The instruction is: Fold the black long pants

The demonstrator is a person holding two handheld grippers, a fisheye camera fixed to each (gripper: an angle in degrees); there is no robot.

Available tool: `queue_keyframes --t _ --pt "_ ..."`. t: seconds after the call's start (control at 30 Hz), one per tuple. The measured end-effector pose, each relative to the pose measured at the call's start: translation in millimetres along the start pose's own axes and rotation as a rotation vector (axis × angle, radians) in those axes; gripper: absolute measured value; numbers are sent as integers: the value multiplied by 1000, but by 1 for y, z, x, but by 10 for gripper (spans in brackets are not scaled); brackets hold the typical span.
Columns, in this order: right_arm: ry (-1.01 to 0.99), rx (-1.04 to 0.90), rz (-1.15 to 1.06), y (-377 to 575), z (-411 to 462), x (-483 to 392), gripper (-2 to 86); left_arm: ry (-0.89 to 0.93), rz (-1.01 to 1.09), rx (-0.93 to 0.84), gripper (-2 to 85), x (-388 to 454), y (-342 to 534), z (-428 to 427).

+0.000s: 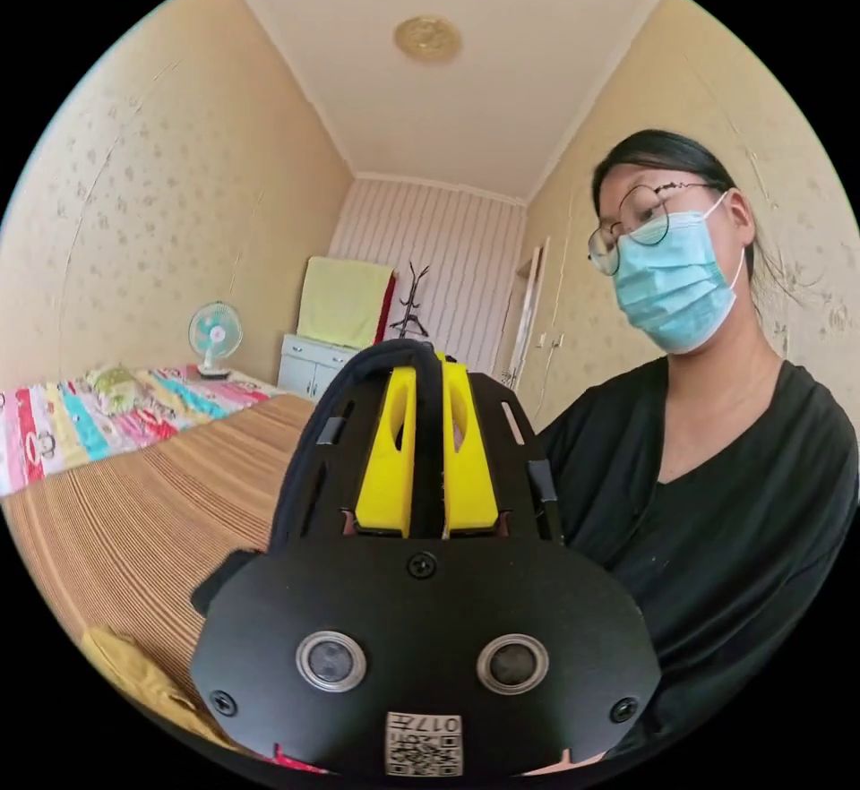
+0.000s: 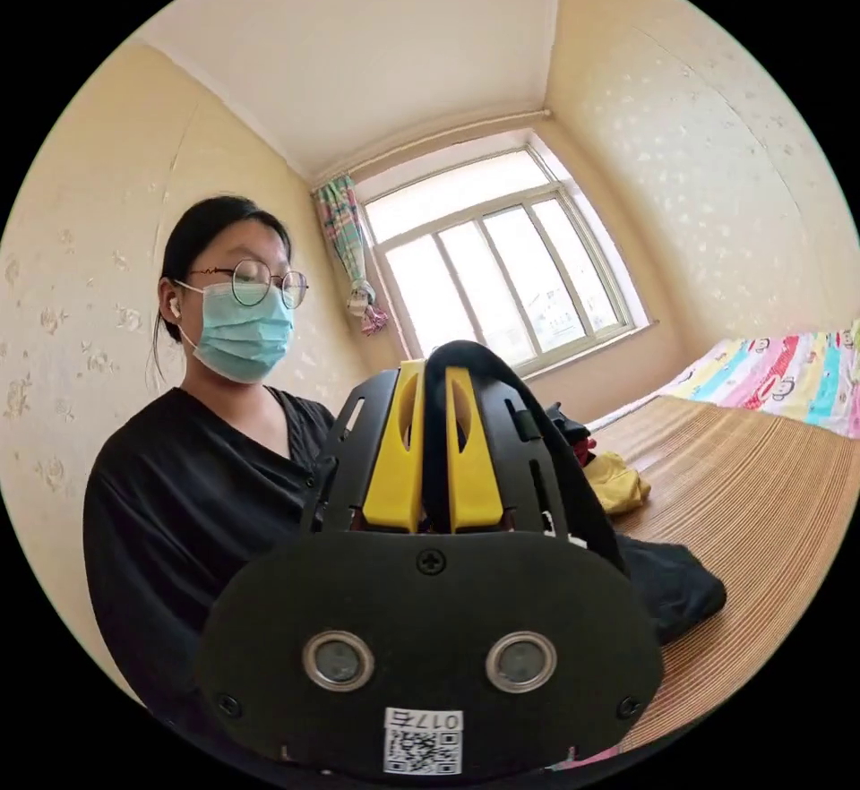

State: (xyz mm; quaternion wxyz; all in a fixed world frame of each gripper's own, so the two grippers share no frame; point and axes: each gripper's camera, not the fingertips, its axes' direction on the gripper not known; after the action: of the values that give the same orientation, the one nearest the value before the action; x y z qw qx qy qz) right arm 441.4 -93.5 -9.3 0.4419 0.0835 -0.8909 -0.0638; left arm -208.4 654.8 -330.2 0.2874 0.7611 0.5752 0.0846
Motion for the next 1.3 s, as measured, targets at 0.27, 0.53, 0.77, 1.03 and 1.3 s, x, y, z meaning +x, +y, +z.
queue_keyframes --t 0.27,0.53,0.77,1.03,1.3 --pt "260 41 -74 -30 4 -46 9 -192 -43 65 51 0 -21 37" --pt "474 -40 305 -39 -1 149 10 -402 -432 -93 51 -283 10 109" --pt "436 -61 334 14 -9 183 13 -407 -360 -224 52 -303 101 151" --pt "239 -297 574 257 -3 115 28 -197 -558 -559 54 -174 398 187" --pt "414 -234 935 331 -50 133 88 -290 -958 -380 171 -224 480 120"
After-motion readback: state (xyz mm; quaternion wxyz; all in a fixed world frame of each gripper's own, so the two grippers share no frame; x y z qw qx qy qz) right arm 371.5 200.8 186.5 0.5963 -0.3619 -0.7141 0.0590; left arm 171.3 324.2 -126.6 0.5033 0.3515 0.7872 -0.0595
